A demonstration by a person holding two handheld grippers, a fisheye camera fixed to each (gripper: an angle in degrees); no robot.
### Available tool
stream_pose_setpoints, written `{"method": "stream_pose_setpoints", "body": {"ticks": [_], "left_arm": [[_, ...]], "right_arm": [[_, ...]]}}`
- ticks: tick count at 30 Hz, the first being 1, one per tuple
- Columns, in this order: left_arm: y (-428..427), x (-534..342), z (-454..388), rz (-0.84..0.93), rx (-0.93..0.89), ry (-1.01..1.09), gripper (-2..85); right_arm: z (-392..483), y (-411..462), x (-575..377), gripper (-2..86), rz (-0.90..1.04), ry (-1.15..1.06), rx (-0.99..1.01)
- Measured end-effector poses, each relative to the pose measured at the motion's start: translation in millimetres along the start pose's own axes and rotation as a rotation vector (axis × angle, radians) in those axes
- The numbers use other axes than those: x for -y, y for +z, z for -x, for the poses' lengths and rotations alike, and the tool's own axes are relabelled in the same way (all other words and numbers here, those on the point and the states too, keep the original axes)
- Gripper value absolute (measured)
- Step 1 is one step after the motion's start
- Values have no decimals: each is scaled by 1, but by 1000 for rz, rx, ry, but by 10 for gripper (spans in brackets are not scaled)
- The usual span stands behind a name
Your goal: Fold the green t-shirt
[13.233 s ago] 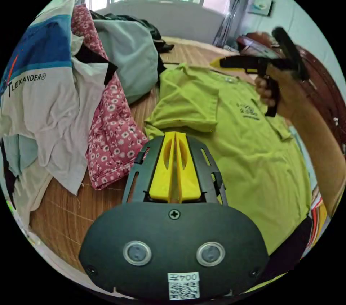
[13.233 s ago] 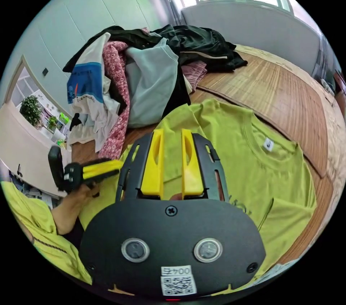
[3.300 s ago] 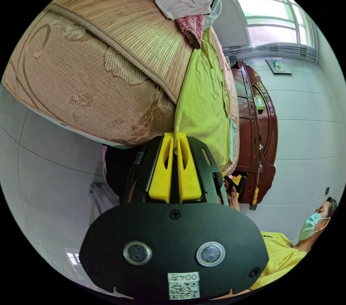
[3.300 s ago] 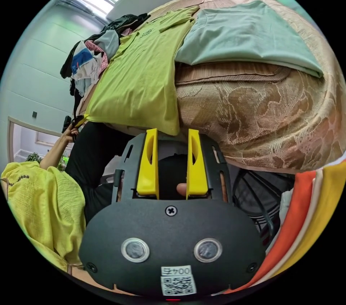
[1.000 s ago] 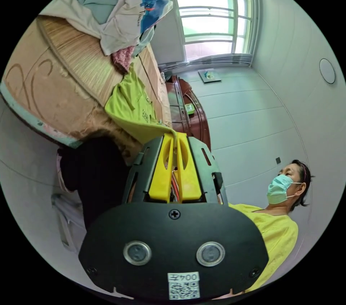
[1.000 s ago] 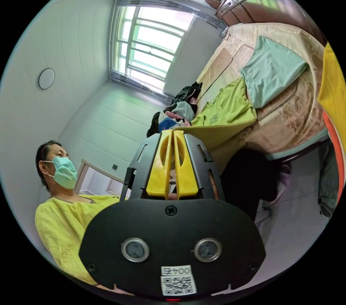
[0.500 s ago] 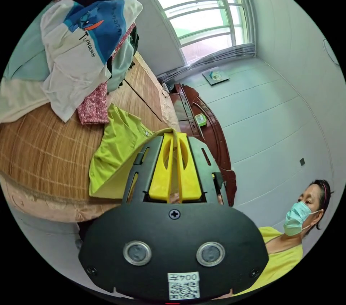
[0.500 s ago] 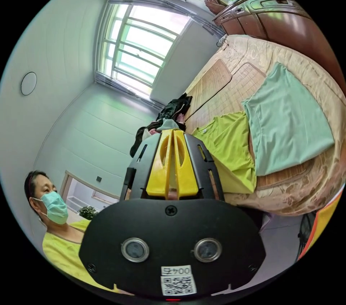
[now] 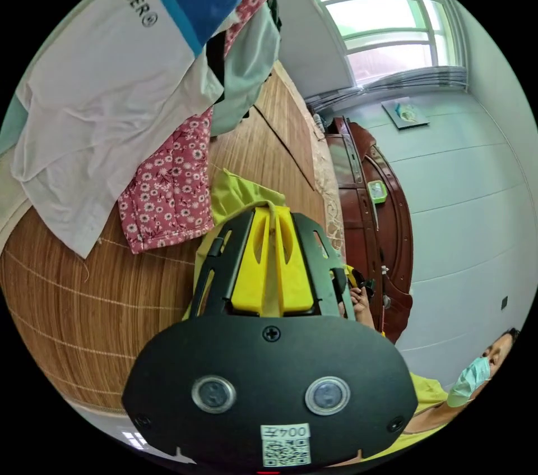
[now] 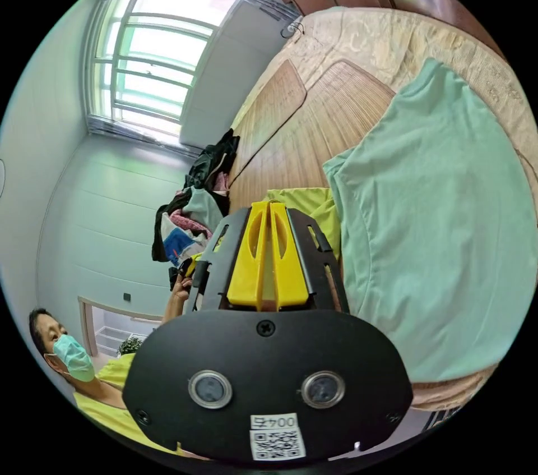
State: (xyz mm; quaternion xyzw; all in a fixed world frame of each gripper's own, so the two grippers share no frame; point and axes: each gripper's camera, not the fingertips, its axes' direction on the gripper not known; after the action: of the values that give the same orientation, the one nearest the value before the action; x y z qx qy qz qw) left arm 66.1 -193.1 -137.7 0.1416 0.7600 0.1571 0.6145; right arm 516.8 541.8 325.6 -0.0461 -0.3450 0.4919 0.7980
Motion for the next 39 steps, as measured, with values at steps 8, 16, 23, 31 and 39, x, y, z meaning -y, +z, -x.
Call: {"method": "stream_pose_setpoints", "body": {"ticks": [8, 16, 23, 31, 39], "left_arm": [[83, 19, 64, -125, 99, -18, 36], [109, 7, 93, -174, 84, 24, 75], [118, 0, 80, -163, 266, 173, 81], [171, -113, 71, 15, 319, 545, 42], [312, -184, 66, 309, 420, 830, 37]], "right_arm": [[-74, 96, 41, 30, 13, 96, -130], [-31, 125, 29, 91, -137, -134, -317], [25, 235, -66, 63, 158, -493, -509], [28, 358, -134, 12, 264, -615, -505], [-23, 385, -124, 1, 236, -463, -391]]}}
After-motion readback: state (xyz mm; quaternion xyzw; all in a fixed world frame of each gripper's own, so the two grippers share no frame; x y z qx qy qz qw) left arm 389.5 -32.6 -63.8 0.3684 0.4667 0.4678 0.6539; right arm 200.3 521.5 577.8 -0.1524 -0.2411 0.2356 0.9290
